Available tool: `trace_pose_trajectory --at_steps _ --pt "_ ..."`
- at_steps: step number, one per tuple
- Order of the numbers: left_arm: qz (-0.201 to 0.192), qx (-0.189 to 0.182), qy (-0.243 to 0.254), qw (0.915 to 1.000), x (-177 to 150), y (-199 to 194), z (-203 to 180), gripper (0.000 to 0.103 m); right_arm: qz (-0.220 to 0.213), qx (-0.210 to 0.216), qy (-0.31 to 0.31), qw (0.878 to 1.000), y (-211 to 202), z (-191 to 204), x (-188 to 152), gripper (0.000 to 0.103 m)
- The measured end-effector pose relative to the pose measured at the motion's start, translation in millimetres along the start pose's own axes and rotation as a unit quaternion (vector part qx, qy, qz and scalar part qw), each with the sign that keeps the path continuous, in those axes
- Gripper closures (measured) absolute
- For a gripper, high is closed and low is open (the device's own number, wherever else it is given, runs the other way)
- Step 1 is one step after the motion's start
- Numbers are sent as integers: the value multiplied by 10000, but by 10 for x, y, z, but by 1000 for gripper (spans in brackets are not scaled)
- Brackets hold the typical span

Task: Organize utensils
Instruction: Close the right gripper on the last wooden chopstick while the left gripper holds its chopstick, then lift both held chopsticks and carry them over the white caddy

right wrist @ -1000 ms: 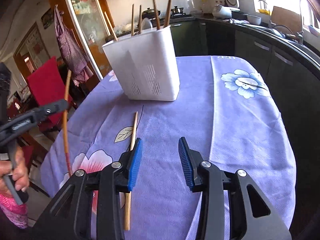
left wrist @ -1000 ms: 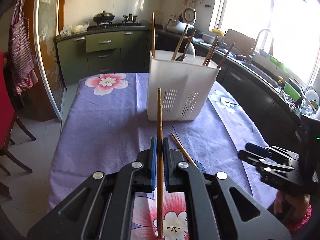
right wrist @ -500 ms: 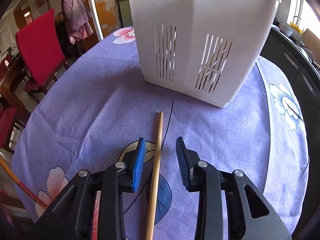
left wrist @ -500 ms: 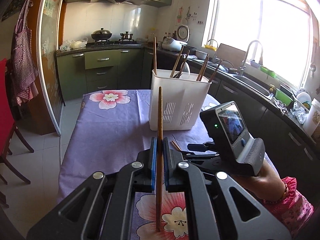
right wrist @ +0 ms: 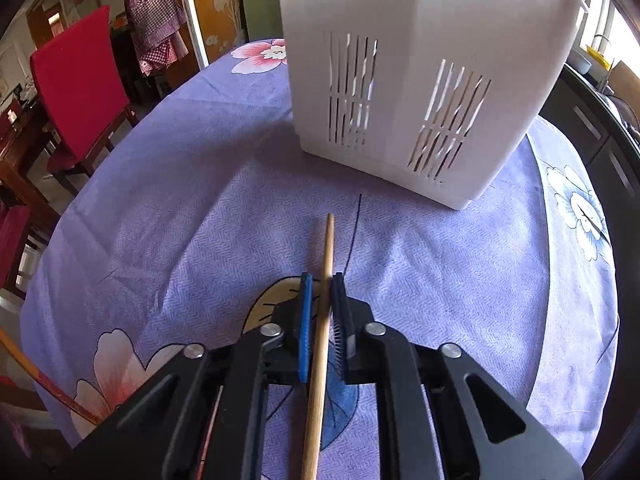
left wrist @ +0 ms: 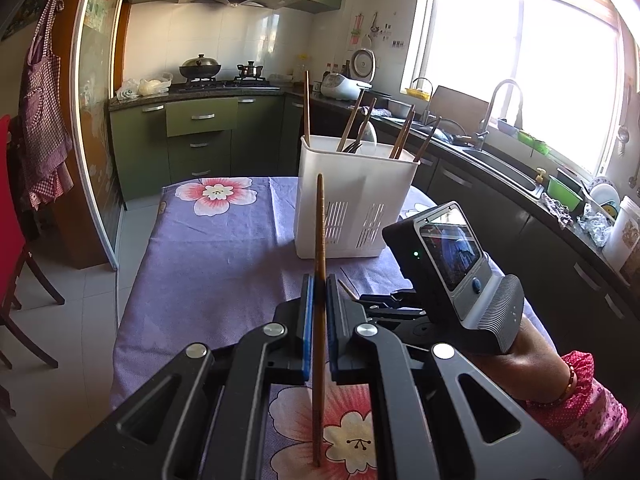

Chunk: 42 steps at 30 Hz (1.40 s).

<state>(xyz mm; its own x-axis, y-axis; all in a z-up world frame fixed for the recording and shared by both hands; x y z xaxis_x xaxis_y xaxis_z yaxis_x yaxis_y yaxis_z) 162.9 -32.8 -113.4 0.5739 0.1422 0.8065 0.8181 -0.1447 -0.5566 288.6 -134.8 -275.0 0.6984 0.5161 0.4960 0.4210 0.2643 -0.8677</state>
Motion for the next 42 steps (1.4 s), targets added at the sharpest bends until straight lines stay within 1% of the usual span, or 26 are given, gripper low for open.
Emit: trace_pose_trajectory --at_steps 2,6,9,13,17,21,26,29,33,42 --pt "15 -11 -5 10000 -9 1 -2 97 2 0 25 10000 8 8 10 96" --pt "12 -19 -9 10000 -10 3 -3 97 -11 163 233 9996 -5 -26 12 96" --pt "-14 -15 -8 10000 4 -1 -1 97 -240 234 361 9988 -172 -97 3 96" --pt "-58 -16 32 10000 35 -28 -23 97 -748 336 526 9952 -589 -171 59 96" --pt "-118 -13 68 9999 72 -77 -46 97 -1331 434 685 9878 -1118 -282 57 96" --pt "-162 17 139 9998 100 -132 -67 97 -1843 433 798 9787 -1604 -366 -11 96" --pt "-209 59 203 9996 118 -186 -81 97 -2313 336 842 9686 -2082 -416 -169 96" --pt "-225 77 209 9995 123 -212 -69 97 -2471 247 827 9651 -2274 -415 -267 96" --pt "-256 91 257 9993 132 -242 -97 97 -2532 179 838 9636 -2374 -389 -347 96" --pt "-360 61 347 9987 202 -325 -145 97 -2700 163 771 9596 -2508 -345 -256 96"
Point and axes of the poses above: each gripper's, at about its wrist camera, not at the fingertips, and y roughly the way its jaws point, z to its left, x to its top, the point moved 10 cm from there along y, roughly the way its jaws point, and after that the axes turned 4 degrees about -y, right-handed, at the moved point
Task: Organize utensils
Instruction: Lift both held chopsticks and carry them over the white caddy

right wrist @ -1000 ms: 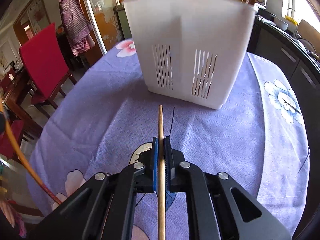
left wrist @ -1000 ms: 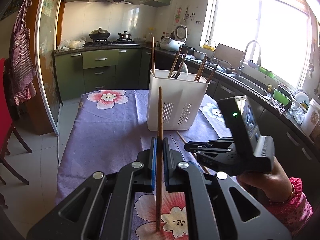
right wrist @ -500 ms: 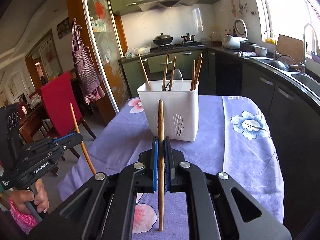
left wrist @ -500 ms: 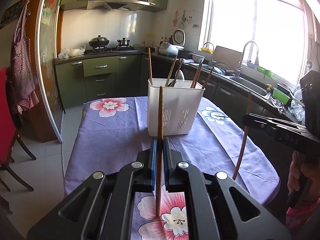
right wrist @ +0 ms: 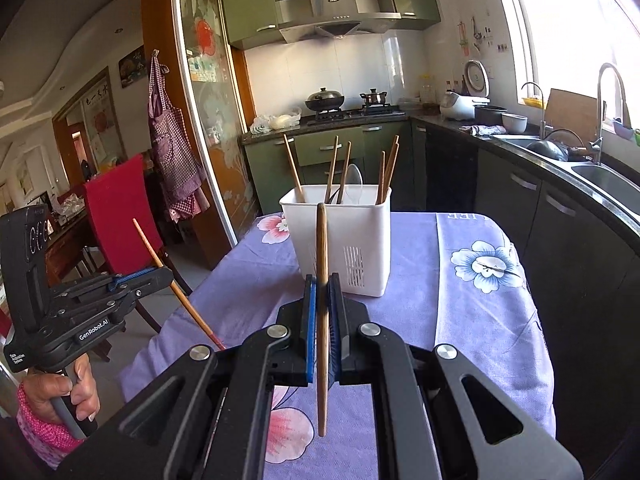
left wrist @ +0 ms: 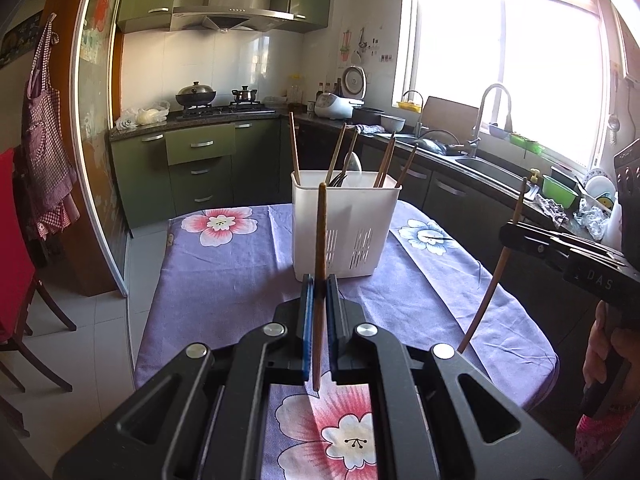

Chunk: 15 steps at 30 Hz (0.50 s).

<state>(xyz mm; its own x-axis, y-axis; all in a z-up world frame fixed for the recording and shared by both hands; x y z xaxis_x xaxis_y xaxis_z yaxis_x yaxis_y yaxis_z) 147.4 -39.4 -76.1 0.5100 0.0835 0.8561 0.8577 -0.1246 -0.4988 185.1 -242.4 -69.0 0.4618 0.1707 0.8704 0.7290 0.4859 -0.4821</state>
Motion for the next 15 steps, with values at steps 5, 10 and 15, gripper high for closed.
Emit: trace_pose_trajectory --at_steps 5,10,15 --pt "-56 -21 12 10000 78 -11 -1 97 -82 22 -47 10000 22 33 147 96" --pt "-122 -83 34 9999 195 -35 -1 97 -189 58 -130 9997 17 83 339 96" --pt "-160 -247 24 9996 400 -82 -23 97 -391 83 -231 9989 -69 112 661 96"
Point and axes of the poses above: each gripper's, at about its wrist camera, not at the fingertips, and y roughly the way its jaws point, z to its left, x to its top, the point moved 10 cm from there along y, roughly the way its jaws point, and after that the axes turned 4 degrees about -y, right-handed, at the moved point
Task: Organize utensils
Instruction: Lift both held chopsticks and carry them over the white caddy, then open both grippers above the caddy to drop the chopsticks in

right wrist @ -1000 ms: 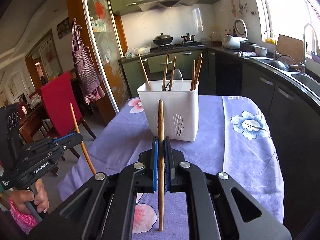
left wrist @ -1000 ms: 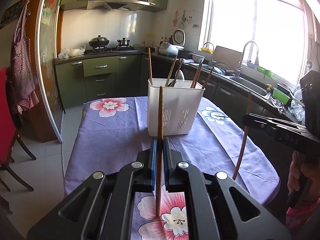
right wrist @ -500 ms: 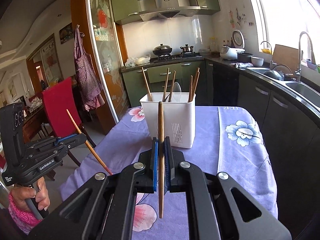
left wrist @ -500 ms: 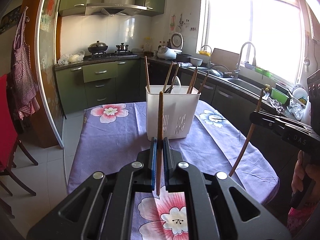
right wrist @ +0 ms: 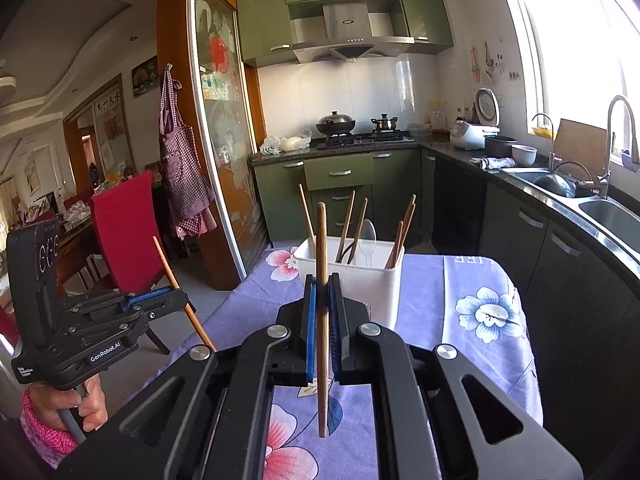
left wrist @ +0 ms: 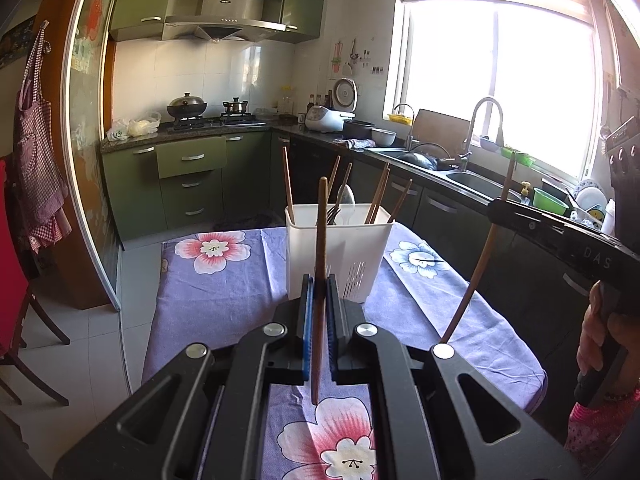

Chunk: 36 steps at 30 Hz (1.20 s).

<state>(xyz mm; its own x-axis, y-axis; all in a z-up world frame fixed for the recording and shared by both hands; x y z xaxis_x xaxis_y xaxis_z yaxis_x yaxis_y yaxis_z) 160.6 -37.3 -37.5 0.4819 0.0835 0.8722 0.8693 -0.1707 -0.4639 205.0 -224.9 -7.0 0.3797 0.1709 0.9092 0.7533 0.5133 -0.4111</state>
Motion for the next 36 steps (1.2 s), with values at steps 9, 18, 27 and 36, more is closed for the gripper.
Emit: trace_pose_trajectory --at_steps 9,18,27,36 --pt "-391 -221 340 9984 763 -118 -227 97 -468 -49 -22 9989 40 -140 840 96" --pt "-1037 -136 586 9928 1625 36 -340 97 -1051 -264 77 9941 284 -453 1758 96" --pt "-843 -35 629 9944 1788 866 -357 97 -749 -397 283 9960 1129 -827 1802 96" --pt "-158 47 565 9983 1339 1492 -160 97 -150 -248 354 9990 1782 -861 1183 96"
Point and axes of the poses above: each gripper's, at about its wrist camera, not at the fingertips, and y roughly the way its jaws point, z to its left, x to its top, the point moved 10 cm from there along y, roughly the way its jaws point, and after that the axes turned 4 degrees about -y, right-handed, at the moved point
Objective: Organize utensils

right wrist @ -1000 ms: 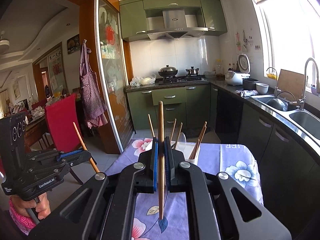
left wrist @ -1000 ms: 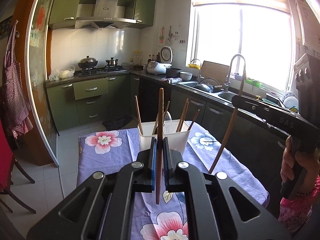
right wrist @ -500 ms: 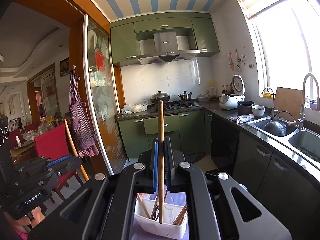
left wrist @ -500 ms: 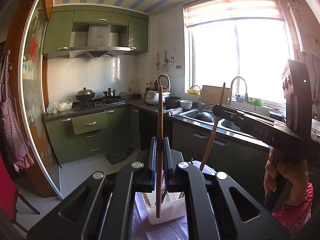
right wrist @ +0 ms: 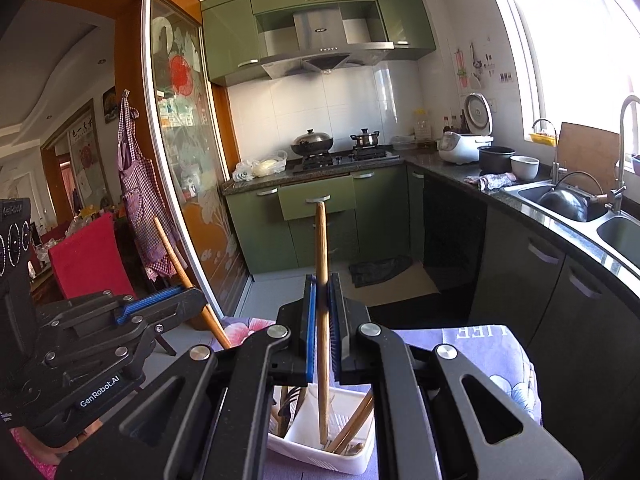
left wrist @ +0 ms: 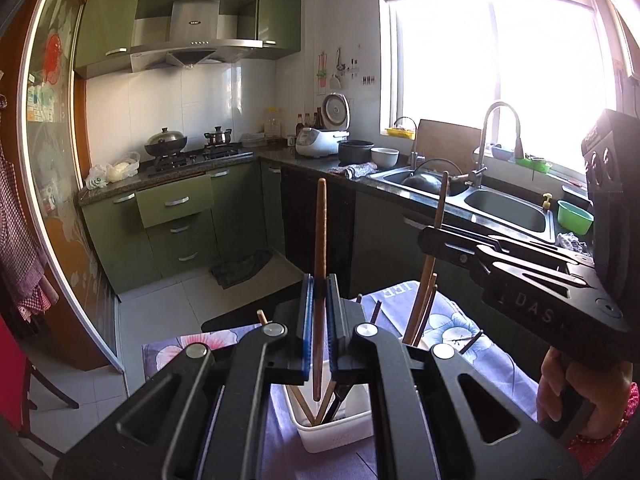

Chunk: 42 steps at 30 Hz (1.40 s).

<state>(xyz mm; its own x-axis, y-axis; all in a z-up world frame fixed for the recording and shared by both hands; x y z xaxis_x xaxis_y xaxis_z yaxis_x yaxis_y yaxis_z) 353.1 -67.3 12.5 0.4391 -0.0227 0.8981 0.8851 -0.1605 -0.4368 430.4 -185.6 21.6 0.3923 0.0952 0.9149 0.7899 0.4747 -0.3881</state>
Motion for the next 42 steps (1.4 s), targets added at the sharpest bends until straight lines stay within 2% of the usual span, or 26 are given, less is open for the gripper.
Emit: trace_pose_trajectory --at_steps 3,5,7,10,14,17,18,23,26,27,28,29,31,35,38,42 --pt "150 10 42 9999 -139 64 1 96 130 45 3 9999 84 31 -168 96" --pt "236 -16 90 9997 -216 66 -18 93 154 72 22 9999 91 58 -241 96" --pt "234 -1 96 9997 -253 23 -14 81 160 50 13 9999 67 73 -299 95" --pt "179 -3 80 9998 -265 -92 -21 72 112 20 15 9999 -48 101 -334 94" --pt "69 -4 21 10000 -255 -308 -24 62 -56 -3 15 10000 -357 145 -318 93" --pt "-102 -25 -66 9999 -293 -568 -64 46 -251 -65 -42 9997 -708 199 -343 93" --pt "-167 -17 -75 9998 -315 -664 -75 43 -319 -94 -67 9994 -837 218 -370 87" --pt "-402 44 -77 9992 -566 -1128 -137 38 -421 -264 -123 9987 -1442 262 -718 82" --pt "-456 69 -114 9989 -799 -1361 -164 26 -408 -398 -60 9984 -1765 260 -1058 61" --pt "-483 96 -126 9987 -883 -1438 -170 19 -399 -422 -51 9983 -1870 266 -1191 53" --pt "-513 123 -135 9985 -956 -1508 -171 18 -383 -461 -55 9982 -1964 279 -1318 48" --pt "-540 159 -125 9983 -1030 -1579 -178 18 -375 -535 -73 9978 -2054 290 -1438 38" --pt "-570 209 -92 9981 -1158 -1712 -204 12 -414 -654 -77 9970 -2228 312 -1641 31" --pt "-604 190 -253 9977 -1344 -1968 -228 7 -458 -578 33 9973 -2547 403 -1968 6" --pt "-608 55 -380 9974 -1438 -2139 -255 7 -492 -556 -94 9972 -2750 528 -2135 5" --pt "-657 51 -447 9968 -1536 -2297 -294 7 -489 -671 -315 9961 -2963 645 -2275 5"
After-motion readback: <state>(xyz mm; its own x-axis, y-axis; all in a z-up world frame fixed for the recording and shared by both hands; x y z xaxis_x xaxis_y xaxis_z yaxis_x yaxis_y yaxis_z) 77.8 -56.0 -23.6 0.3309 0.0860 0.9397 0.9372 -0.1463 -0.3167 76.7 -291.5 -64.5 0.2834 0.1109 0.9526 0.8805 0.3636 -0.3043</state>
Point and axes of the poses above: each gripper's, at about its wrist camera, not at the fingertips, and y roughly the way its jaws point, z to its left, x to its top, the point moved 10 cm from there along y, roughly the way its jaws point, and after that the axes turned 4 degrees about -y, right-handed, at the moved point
